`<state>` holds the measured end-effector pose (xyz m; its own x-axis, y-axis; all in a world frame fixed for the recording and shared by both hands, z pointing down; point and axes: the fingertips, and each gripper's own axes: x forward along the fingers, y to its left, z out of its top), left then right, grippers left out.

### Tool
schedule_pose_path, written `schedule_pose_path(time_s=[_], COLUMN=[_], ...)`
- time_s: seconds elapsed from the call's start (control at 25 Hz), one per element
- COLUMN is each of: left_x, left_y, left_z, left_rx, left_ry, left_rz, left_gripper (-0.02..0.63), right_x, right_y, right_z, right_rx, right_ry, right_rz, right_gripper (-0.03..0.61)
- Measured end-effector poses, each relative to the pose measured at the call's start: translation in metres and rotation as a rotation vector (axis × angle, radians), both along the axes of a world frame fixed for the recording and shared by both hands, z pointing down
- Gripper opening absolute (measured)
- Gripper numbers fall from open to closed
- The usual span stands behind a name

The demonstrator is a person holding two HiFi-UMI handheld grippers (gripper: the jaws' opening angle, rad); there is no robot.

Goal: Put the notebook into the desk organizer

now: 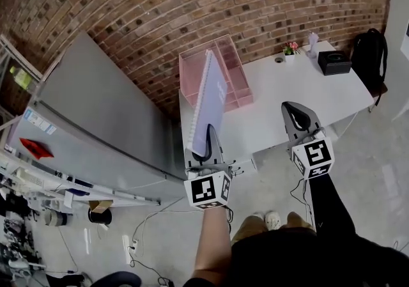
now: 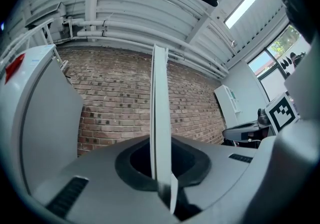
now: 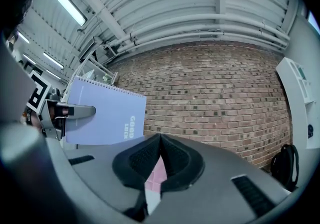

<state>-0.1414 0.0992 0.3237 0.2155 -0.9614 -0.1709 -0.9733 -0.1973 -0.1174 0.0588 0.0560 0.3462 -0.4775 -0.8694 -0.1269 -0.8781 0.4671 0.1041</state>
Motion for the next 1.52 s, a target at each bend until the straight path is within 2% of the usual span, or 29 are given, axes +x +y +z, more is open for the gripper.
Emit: schedule_pose_path(time_s=[0.44,0.84,1.16,1.52], left_x=[0.003,-0.016,-0.039,-0.041], left_y=[-0.064,-0.171,-0.252,-0.311], left_z=[0.013,0.017,0.011,0.013], left_rx=[-0.024,-0.031,-0.052,-0.064], left_ry=[0.026,0.036,0.055,0.068], left_rz=[0.06,0.117,0.109,0.12], left_gripper=[0.038,0.038,0.038,0.038], right_x=[-0.004,-0.035,-0.058,-0.052], right_y=[-0.043,-0.142,-0.216,-0.263], right_z=[0.006,0.01,0.003,0.005], right_rx=[0.003,0.001,0.007,0.017], right_ry=[0.009,0.03,0.059,0.049], right_rz=[0.025,0.062,0.102,0.14], right_gripper=[0.02,0.021,0.021,0.021])
